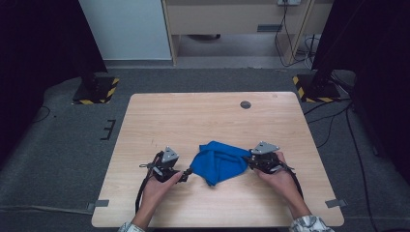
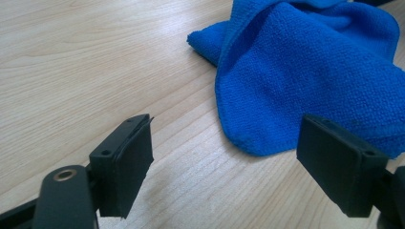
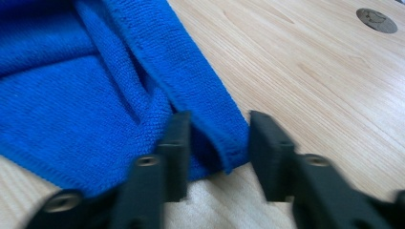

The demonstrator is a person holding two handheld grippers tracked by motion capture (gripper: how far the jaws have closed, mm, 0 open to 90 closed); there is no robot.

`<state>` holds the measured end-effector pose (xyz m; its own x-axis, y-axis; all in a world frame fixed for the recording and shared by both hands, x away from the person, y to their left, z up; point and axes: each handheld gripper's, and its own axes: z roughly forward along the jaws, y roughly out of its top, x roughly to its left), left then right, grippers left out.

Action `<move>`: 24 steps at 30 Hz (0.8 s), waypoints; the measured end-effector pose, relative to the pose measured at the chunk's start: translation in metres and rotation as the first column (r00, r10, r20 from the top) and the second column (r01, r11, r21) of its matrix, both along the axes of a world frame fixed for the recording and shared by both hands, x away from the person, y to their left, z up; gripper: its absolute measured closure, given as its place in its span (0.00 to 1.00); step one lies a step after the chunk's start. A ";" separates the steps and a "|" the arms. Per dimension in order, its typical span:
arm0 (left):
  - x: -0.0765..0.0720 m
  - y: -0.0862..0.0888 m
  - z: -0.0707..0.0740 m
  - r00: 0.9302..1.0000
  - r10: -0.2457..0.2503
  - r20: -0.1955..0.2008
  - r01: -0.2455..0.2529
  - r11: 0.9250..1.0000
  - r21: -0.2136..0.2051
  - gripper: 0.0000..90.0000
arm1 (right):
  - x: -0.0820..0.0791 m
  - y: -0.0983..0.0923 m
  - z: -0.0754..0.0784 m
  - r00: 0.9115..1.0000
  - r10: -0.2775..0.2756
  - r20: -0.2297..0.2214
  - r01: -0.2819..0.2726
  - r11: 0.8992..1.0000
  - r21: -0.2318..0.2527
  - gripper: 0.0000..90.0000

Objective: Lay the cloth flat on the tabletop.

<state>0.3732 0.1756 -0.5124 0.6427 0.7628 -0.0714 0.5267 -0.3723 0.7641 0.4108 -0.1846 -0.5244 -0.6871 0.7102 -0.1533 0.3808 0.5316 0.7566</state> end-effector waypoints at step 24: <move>0.018 -0.024 -0.020 0.999 -0.008 -0.036 0.010 0.998 0.060 0.26 | -0.021 -0.019 0.019 0.996 -0.047 -0.070 0.052 0.997 0.060 0.99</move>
